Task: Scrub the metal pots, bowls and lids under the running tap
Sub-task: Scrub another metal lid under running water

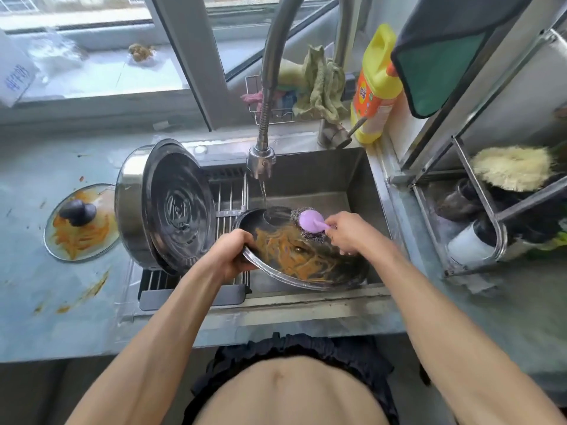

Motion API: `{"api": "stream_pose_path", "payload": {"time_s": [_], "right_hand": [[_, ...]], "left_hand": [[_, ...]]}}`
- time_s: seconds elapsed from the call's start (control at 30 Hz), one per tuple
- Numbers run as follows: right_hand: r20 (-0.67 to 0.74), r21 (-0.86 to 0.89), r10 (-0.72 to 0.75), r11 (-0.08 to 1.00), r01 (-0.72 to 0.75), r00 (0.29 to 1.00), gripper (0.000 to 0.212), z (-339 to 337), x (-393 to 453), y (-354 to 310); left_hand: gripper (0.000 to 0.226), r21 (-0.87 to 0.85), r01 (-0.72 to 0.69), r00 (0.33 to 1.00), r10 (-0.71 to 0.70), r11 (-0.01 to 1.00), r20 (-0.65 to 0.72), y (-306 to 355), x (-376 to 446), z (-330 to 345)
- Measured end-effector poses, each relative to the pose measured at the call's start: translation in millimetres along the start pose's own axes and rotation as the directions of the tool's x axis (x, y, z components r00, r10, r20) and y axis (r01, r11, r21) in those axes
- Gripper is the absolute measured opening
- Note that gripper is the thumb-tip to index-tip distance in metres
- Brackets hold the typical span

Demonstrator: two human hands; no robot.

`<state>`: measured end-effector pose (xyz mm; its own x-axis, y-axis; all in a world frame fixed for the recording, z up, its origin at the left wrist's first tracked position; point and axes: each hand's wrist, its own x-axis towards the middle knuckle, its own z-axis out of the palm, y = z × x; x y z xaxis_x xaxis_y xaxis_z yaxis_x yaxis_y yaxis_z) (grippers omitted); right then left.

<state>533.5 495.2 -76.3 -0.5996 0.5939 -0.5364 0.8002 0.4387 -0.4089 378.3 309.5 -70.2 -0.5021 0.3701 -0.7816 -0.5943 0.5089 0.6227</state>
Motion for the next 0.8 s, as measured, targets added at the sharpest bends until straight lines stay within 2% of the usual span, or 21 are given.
{"api": "stream_pose_path", "payload": {"time_s": [0.1, 0.23, 0.3, 0.37, 0.43, 0.6, 0.73, 0.8], "right_hand": [[0.059, -0.105, -0.125, 0.986, 0.131, 0.990, 0.029, 8.9, 8.5, -18.7], [0.025, -0.038, -0.268, 0.962, 0.269, 0.963, 0.030, 20.2, 22.1, -49.2], [0.020, -0.021, -0.201, 0.979, 0.202, 0.979, 0.028, 18.4, 35.5, -53.8], [0.025, -0.033, -0.081, 0.996, 0.082, 0.996, 0.027, 15.4, 50.2, -47.0], [0.027, -0.034, -0.028, 0.999, 0.029, 0.999, 0.027, 16.2, 57.2, -41.2], [0.067, 0.077, -0.195, 0.979, 0.189, 0.979, 0.028, 32.0, 28.8, -55.0], [-0.007, 0.040, -0.044, 0.998, 0.045, 0.999, 0.024, 22.8, 43.3, -32.4], [0.000, 0.063, -0.116, 0.991, 0.116, 0.993, 0.026, 29.0, 34.0, -42.4]], "left_hand": [[0.022, -0.015, 0.007, 0.999, -0.007, 1.000, 0.035, -1.0, 1.8, -1.9], [0.024, -0.014, -0.017, 1.000, 0.017, 1.000, 0.011, 1.6, 10.8, 0.5], [0.018, 0.001, -0.040, 0.999, 0.040, 0.999, 0.015, 3.5, 12.4, -0.8], [0.021, 0.020, -0.032, 0.999, 0.032, 0.999, -0.005, 2.4, 12.8, -6.3], [0.023, 0.009, -0.009, 1.000, 0.009, 1.000, -0.019, -0.7, 14.2, -10.6], [0.024, -0.018, 0.007, 1.000, -0.007, 1.000, -0.009, -10.2, 11.0, 5.2], [0.019, -0.008, -0.029, 0.999, 0.029, 1.000, 0.029, -13.3, 9.9, 11.9], [0.023, 0.014, -0.051, 0.998, 0.050, 0.999, 0.032, -7.1, 11.6, 17.2]]}}
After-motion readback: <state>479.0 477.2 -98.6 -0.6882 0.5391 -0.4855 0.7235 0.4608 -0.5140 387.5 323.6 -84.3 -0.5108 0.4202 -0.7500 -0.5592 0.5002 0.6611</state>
